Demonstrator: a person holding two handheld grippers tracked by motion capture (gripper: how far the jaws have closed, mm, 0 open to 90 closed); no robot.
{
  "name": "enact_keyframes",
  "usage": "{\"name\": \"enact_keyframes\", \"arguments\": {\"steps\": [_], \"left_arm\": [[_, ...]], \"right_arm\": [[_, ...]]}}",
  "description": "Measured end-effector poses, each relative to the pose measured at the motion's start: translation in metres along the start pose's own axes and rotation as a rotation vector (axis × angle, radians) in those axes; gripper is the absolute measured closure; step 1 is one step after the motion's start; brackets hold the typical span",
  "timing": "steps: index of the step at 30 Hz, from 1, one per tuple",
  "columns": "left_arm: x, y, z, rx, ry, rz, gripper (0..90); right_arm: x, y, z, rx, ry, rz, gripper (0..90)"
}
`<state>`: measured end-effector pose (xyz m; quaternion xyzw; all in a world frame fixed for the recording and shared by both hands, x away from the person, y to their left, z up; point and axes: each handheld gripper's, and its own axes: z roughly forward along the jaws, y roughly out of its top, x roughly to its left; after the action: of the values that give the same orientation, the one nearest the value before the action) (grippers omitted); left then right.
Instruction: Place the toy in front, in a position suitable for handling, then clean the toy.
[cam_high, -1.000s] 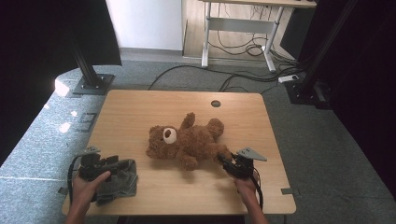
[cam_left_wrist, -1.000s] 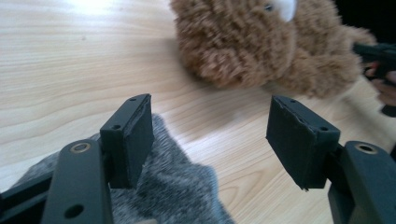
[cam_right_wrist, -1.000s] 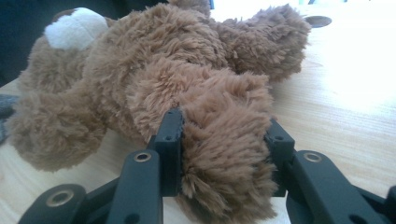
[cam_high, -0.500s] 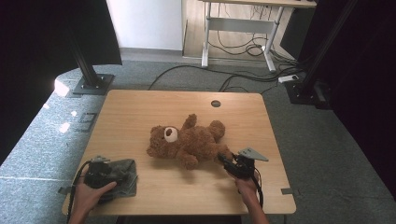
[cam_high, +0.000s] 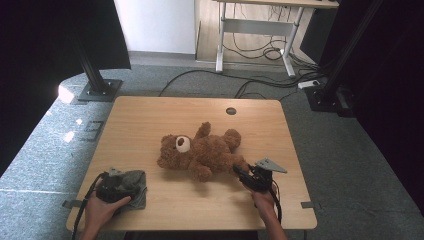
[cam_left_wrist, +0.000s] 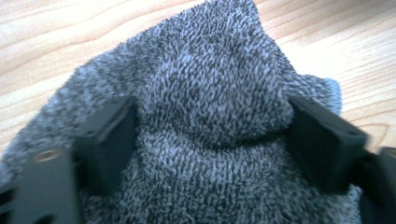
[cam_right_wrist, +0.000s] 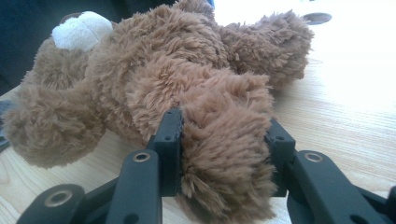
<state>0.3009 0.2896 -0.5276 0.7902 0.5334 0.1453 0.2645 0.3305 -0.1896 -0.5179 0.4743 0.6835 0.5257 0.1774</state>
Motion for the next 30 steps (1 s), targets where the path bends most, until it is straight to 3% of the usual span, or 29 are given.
{"name": "enact_keyframes", "arguments": {"steps": [1,2,4,6,8,10,12,13,14,19,24,30], "left_arm": [[0.000,0.000,0.000,-0.015,-0.006,0.002,45.9],[-0.001,-0.001,0.000,-0.029,-0.018,0.003,45.9],[0.000,-0.001,0.000,-0.044,-0.037,0.003,58.3],[0.002,0.000,0.000,-0.049,-0.062,-0.004,64.8],[0.006,0.000,-0.001,-0.058,-0.108,-0.025,68.3],[0.008,0.001,-0.005,-0.085,-0.155,-0.043,70.0],[0.008,0.003,-0.011,-0.140,-0.225,-0.068,70.6],[0.006,0.006,-0.019,-0.191,-0.252,-0.070,70.8],[0.006,0.006,-0.019,-0.191,-0.252,-0.070,70.8],[0.000,0.015,-0.036,-0.303,-0.293,-0.067,70.9],[-0.002,0.021,-0.045,-0.350,-0.310,-0.062,70.9],[-0.010,0.044,-0.056,-0.406,-0.380,-0.043,70.8]], "right_arm": [[0.000,-0.001,0.000,0.002,0.001,0.002,59.6],[0.000,-0.001,0.000,0.002,0.001,0.002,59.6],[0.000,-0.001,0.000,0.003,0.002,0.001,59.6],[0.000,-0.001,0.000,0.006,0.004,-0.001,59.6],[-0.001,-0.001,0.000,0.010,0.008,-0.002,59.5],[-0.002,-0.001,0.001,0.012,0.011,-0.001,59.4],[-0.002,-0.002,0.001,0.012,0.011,-0.001,59.4],[-0.002,-0.002,0.001,0.013,0.011,-0.002,59.4],[-0.002,-0.002,0.002,0.013,0.011,-0.001,59.4],[-0.002,-0.003,0.001,0.015,0.011,-0.001,59.4],[-0.002,-0.003,0.001,0.016,0.012,-0.001,59.3],[-0.001,-0.003,0.002,0.017,0.014,0.000,59.4]]}}
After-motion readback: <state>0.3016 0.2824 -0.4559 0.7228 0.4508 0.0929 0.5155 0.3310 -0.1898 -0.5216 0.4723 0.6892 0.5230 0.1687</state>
